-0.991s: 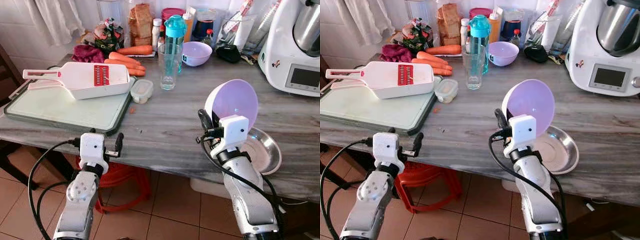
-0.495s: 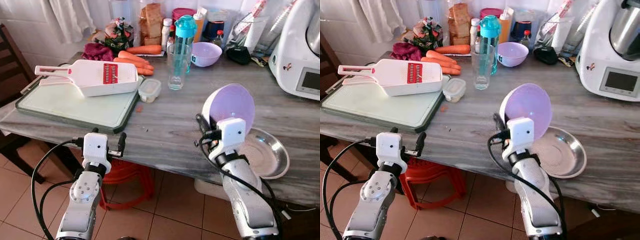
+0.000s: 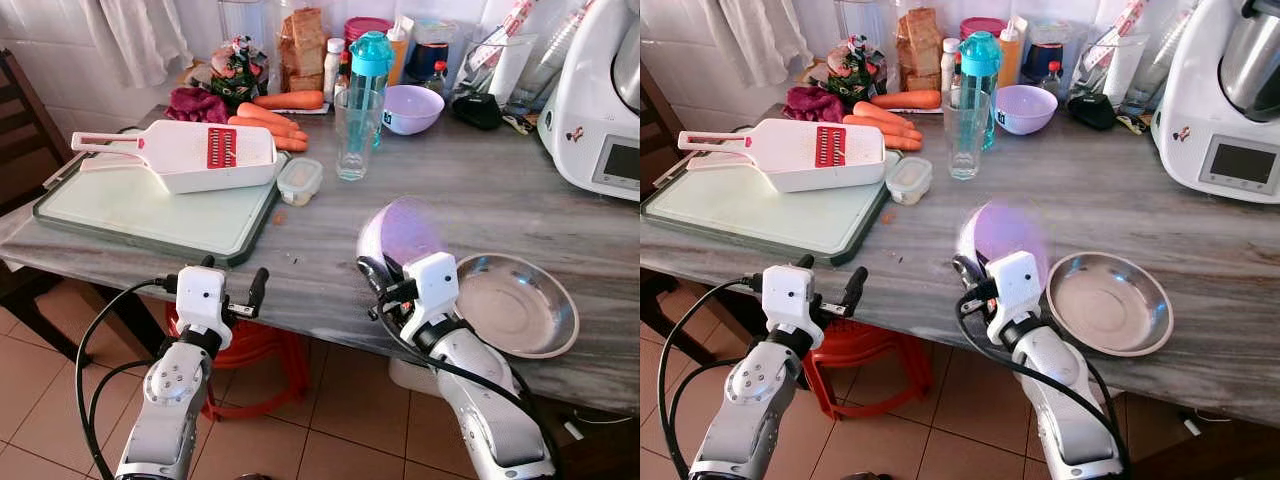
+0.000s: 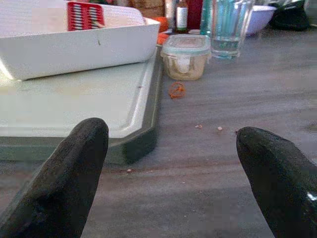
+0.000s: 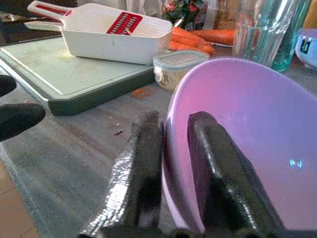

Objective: Setting the table

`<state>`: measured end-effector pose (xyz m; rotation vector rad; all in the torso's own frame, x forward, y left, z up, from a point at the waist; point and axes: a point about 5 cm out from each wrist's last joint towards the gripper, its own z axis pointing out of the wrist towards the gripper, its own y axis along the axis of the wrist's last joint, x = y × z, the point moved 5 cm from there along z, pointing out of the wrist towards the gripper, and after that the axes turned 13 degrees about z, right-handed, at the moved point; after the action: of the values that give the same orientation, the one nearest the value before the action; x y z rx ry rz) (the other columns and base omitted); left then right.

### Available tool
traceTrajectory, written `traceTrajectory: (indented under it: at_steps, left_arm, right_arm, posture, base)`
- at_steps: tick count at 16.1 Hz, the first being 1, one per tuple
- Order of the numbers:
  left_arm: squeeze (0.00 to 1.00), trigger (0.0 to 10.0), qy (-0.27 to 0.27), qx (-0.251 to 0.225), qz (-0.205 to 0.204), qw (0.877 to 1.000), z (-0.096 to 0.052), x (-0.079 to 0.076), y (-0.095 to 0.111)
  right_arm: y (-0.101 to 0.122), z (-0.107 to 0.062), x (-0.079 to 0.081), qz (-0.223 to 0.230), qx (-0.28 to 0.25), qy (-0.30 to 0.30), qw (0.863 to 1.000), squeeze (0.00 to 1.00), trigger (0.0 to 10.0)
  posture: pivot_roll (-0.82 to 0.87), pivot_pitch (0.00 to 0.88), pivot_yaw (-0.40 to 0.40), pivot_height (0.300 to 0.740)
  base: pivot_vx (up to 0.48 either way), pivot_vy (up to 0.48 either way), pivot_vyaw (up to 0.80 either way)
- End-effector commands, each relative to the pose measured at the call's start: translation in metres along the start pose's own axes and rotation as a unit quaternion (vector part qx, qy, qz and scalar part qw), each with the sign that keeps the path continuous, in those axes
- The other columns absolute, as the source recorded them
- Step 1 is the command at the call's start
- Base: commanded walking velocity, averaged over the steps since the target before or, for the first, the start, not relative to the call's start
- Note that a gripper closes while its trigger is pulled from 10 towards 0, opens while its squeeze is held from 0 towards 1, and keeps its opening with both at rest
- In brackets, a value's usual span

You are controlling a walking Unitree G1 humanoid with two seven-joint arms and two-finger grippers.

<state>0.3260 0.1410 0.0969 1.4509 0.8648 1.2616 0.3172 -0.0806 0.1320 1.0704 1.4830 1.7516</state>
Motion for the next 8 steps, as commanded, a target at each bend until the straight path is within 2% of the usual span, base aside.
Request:
traceTrajectory:
  at_steps: [1,8]
  left_arm:
    - [0.0,10.0,-0.009,-0.004,-0.004,1.0,-0.001,-0.0026,0.0022]
    - [0.0,10.0,-0.017,0.0,-0.01,1.0,-0.0008,-0.0045,0.0001]
  right_arm:
    - [0.0006,0.0009,0.0072,0.001,0.004,0.016,1.0,1.0,10.0]
    - [-0.0015,0.0011,0.0067,0.002,0.011,0.016,1.0,1.0,10.0]
  posture:
    - [0.04,0.045,0.005,0.74]
    - [0.04,0.048,0.008,0.74]
  base:
    - [0.0,0.0,0.0]
    - [0.0,0.0,0.0]
